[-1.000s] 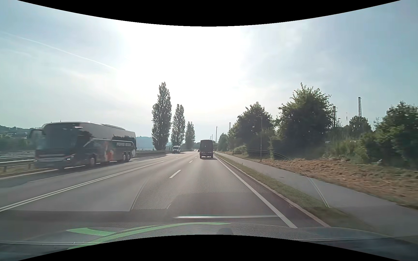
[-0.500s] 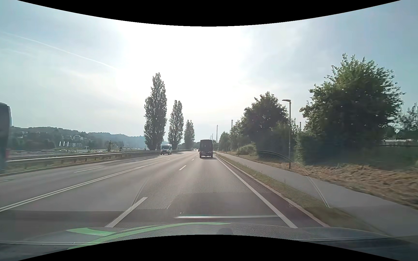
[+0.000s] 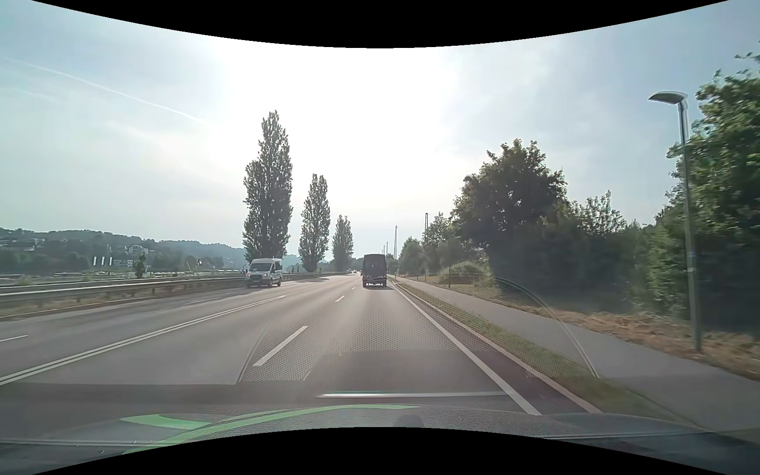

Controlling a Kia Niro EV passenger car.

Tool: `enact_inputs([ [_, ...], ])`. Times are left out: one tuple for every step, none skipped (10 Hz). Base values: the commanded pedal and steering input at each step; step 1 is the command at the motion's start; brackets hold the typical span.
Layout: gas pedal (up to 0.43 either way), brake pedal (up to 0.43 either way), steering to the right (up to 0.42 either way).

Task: Follow the waypoints while adhering to traffic rules and regulations

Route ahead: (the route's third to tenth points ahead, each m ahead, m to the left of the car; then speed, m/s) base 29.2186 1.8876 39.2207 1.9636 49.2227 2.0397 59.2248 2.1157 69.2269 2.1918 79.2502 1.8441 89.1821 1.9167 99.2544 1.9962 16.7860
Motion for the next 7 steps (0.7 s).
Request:
enact_inputs([
  [0.130,0.000,0.001],
  [0.130,0.000,0.001],
  [0.130,0.000,0.001],
  [0.130,0.000,0.001],
  [0.130,0.000,0.001],
  [0.130,0.000,0.001],
  [0.130,0.000,0.001],
])
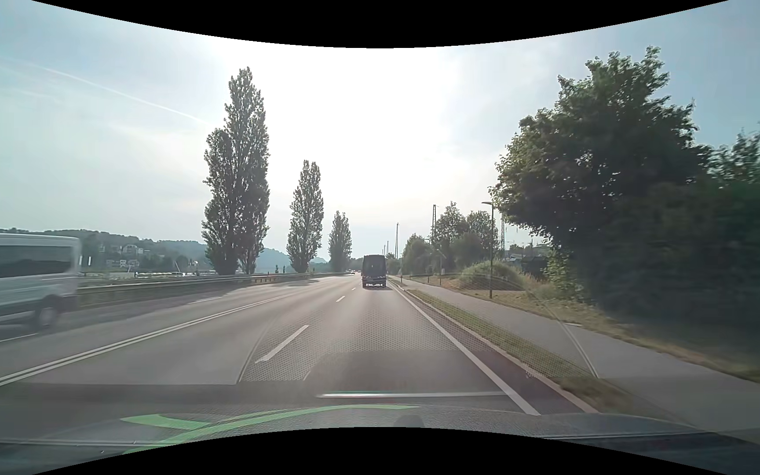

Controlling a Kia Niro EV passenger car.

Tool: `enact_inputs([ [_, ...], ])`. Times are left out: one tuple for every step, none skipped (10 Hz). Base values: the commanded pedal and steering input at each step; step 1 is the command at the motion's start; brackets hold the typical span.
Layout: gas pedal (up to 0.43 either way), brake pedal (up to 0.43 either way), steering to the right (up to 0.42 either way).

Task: Follow the waypoints while adhering to traffic rules and regulations

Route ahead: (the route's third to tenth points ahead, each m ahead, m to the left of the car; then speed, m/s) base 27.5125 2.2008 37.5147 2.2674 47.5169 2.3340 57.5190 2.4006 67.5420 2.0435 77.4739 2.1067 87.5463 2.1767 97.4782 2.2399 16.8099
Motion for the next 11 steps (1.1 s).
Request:
enact_inputs([
  [0.130,0.000,0.001],
  [0.130,0.000,0.001],
  [0.130,0.000,0.001],
  [0.130,0.000,0.001],
  [0.130,0.000,0.001],
  [0.130,0.000,0.001],
  [0.130,0.000,0.001],
  [0.130,0.000,0.001],
  [0.130,0.000,0.001],
  [0.130,0.000,0.001],
  [0.130,0.000,0.001],
])
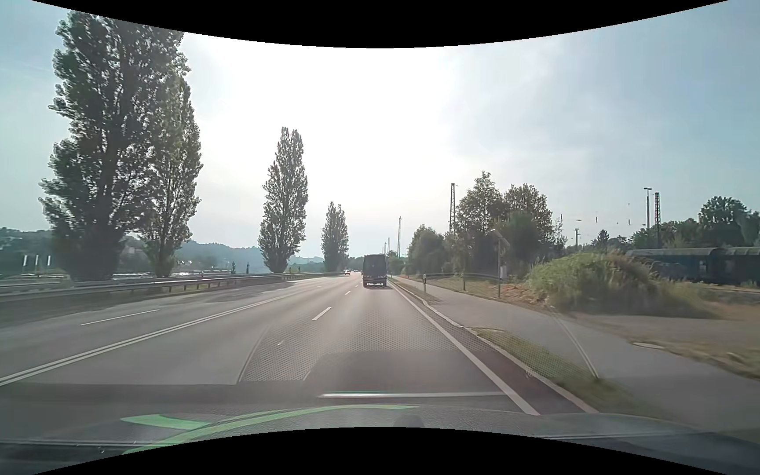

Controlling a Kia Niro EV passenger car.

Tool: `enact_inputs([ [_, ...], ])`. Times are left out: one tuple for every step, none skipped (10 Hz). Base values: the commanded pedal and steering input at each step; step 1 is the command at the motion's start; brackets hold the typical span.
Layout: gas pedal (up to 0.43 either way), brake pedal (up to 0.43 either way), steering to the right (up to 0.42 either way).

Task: Follow the waypoints while adhering to traffic rules and regulations

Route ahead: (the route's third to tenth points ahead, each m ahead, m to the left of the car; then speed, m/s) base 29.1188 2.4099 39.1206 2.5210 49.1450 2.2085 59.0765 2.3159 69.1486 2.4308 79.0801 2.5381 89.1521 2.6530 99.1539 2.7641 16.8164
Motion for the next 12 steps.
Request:
enact_inputs([
  [0.130,0.000,0.001],
  [0.130,0.000,0.001],
  [0.130,0.000,0.001],
  [0.130,0.000,0.001],
  [0.130,0.000,0.001],
  [0.130,0.000,0.001],
  [0.130,0.000,0.001],
  [0.130,0.000,0.001],
  [0.130,0.000,0.001],
  [0.130,0.000,0.001],
  [0.130,0.000,0.001],
  [0.130,0.000,0.001],
])
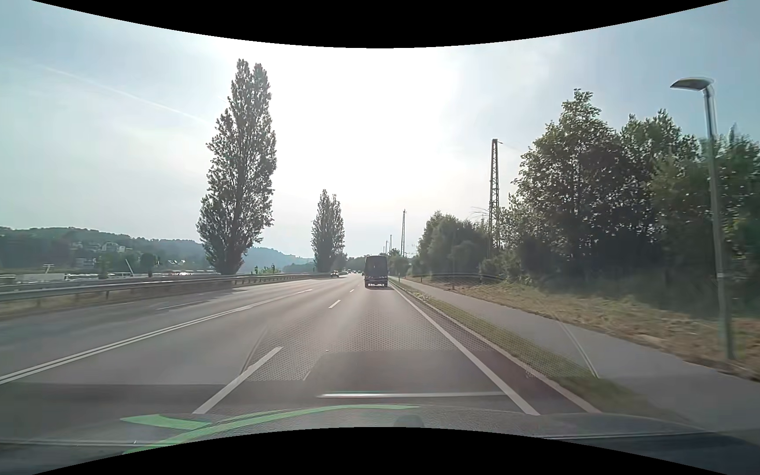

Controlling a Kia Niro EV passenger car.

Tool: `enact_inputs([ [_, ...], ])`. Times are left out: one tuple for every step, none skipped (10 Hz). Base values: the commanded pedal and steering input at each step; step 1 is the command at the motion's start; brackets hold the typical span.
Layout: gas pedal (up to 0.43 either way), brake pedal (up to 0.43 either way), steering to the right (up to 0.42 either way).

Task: Follow the waypoints while adhering to traffic rules and regulations

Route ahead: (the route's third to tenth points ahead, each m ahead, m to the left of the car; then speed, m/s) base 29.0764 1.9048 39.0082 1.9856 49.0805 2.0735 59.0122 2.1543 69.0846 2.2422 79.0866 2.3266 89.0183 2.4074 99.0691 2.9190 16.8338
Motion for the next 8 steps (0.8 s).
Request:
enact_inputs([
  [0.130,0.000,0.002],
  [0.130,0.000,0.002],
  [0.130,0.000,0.003],
  [0.130,0.000,0.002],
  [0.130,0.000,0.001],
  [0.130,0.000,0.000],
  [0.130,0.000,0.000],
  [0.130,0.000,0.000],
])
